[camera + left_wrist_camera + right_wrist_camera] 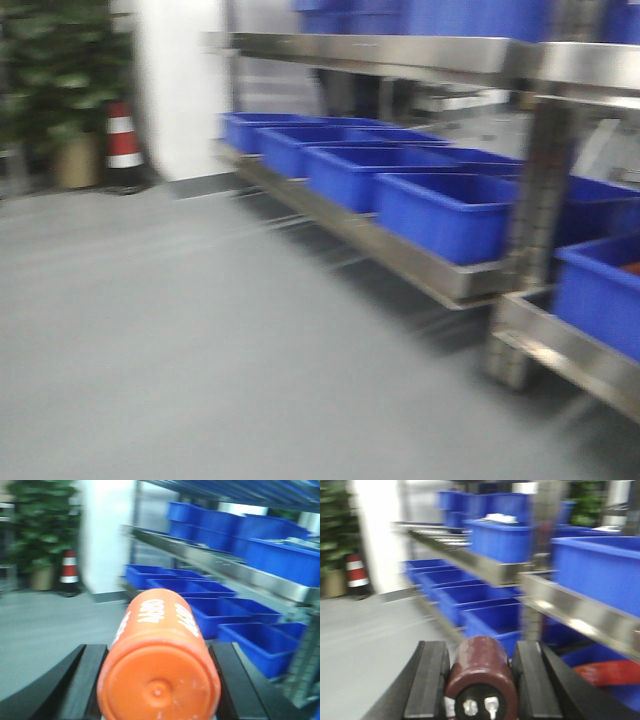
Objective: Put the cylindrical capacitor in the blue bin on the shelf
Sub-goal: 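Drive up to the steel shelf of blue bins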
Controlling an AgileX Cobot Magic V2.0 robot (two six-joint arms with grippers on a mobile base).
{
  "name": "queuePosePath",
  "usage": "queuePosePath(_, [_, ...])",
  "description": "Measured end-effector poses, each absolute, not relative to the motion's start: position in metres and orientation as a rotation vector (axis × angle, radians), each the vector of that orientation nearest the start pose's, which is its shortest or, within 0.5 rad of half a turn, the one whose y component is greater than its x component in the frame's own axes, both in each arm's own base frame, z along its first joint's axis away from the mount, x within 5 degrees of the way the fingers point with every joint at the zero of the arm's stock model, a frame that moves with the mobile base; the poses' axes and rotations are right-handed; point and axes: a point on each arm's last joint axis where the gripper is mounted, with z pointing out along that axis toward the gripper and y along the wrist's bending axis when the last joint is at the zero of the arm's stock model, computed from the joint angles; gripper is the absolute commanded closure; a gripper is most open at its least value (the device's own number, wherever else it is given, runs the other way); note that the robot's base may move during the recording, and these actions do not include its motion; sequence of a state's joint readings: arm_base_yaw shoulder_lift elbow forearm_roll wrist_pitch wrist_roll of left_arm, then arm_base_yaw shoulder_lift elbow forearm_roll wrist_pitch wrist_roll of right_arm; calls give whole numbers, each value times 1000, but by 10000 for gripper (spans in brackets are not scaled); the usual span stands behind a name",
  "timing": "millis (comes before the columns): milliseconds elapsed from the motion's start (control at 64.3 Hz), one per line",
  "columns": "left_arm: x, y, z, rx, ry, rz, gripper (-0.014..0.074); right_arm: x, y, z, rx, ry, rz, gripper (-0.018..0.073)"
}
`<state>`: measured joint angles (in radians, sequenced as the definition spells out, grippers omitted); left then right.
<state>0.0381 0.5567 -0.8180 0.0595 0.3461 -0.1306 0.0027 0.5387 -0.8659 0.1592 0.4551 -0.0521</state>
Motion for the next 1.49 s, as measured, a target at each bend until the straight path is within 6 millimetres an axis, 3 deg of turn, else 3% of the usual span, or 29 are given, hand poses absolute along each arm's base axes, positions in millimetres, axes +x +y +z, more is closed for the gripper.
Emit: queuePosePath(1492, [100,6,412,-104,1564,-13,708,89,7,419,18,1602,128,721])
